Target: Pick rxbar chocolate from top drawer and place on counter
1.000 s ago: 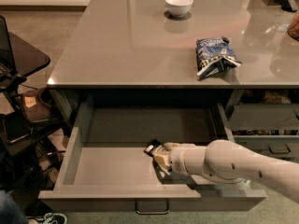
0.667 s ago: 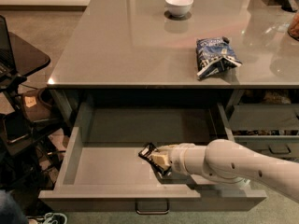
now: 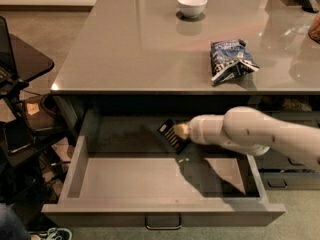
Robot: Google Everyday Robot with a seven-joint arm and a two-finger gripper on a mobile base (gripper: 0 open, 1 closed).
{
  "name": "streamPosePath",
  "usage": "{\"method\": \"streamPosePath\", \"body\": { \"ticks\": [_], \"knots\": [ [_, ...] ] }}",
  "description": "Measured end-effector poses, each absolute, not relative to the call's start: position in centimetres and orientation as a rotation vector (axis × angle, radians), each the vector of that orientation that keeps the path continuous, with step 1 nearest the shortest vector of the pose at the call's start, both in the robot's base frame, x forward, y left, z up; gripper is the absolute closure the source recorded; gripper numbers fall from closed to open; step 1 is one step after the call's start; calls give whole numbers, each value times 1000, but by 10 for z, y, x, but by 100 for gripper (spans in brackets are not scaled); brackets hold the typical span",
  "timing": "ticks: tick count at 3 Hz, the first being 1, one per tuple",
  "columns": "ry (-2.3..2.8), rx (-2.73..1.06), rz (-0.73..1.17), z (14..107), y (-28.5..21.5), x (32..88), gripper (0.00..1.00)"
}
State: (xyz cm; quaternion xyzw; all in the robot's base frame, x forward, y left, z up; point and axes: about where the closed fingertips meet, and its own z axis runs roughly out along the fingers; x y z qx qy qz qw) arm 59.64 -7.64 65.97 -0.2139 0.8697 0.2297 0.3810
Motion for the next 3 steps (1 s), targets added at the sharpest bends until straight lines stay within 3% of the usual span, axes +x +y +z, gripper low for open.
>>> {"method": "streamPosePath", "body": {
  "ticks": [1,3],
  "knots": [
    [2224,-407,555,692,-124,664,100],
    [2264,-400,476,691,-146,656,100]
  ]
}}
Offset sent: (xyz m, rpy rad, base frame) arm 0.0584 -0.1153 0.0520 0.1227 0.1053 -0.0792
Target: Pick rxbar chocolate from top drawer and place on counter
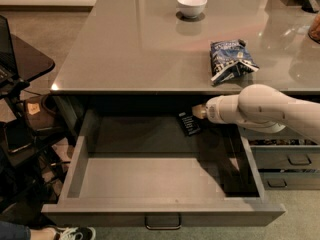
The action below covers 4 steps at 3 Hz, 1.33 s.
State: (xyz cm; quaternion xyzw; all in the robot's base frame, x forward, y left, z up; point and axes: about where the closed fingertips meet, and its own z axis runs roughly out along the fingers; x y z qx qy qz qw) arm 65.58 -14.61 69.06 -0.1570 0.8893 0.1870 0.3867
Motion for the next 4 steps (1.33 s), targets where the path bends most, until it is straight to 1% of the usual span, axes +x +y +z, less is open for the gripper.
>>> {"method": "streamPosePath", "body": {
  "ticks": [1,2,3,4],
  "knots": [
    [2264,-400,476,691,-146,656,100],
    [2288,-406,469,685,-162,630,100],
    [2376,-356,424,687,-210,567,100],
    [2374,-369,419,693,-206,560,81]
  ]
}}
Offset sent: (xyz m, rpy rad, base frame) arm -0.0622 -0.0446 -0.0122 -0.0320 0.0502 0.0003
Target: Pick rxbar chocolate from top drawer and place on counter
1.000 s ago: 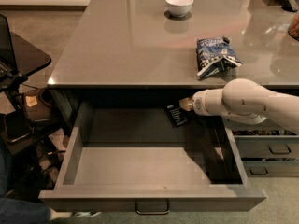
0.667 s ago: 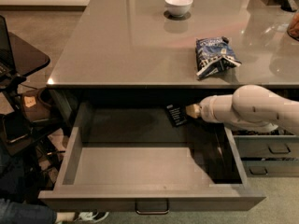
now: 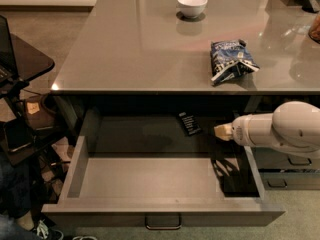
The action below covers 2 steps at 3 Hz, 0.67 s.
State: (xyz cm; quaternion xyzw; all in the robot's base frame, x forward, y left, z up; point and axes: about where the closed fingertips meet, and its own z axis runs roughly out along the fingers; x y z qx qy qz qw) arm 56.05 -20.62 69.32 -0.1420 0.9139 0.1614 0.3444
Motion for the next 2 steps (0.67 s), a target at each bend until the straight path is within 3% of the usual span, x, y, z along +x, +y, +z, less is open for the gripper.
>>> {"method": "streamPosePath", "body": {
  "ticks": [2],
  "knots": [
    [2372,-369,421,692,-205,563,35]
  ]
}}
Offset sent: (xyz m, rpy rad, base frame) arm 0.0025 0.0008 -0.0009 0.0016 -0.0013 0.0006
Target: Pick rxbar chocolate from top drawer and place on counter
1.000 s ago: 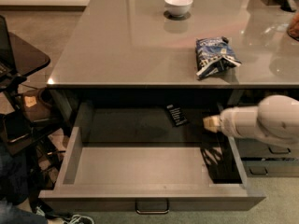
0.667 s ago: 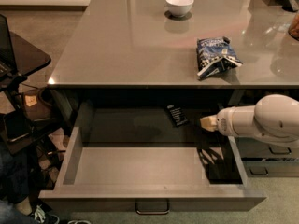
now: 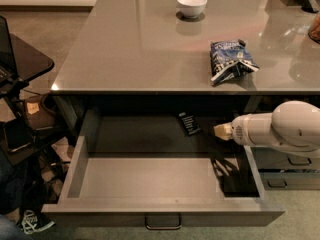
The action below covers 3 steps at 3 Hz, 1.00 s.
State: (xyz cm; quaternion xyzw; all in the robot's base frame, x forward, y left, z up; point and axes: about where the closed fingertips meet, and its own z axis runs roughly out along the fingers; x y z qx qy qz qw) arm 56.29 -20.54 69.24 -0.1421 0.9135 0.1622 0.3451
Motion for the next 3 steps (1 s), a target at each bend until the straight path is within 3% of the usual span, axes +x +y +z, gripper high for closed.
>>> {"method": "streamPosePath", "body": {
  "ticks": [1,2,3],
  "knots": [
    [2372,-369,421,692,-205,563,11],
    [2372,-369,421,692,-205,563,0],
    [2354,-291,422,692,-194,568,0]
  ]
}}
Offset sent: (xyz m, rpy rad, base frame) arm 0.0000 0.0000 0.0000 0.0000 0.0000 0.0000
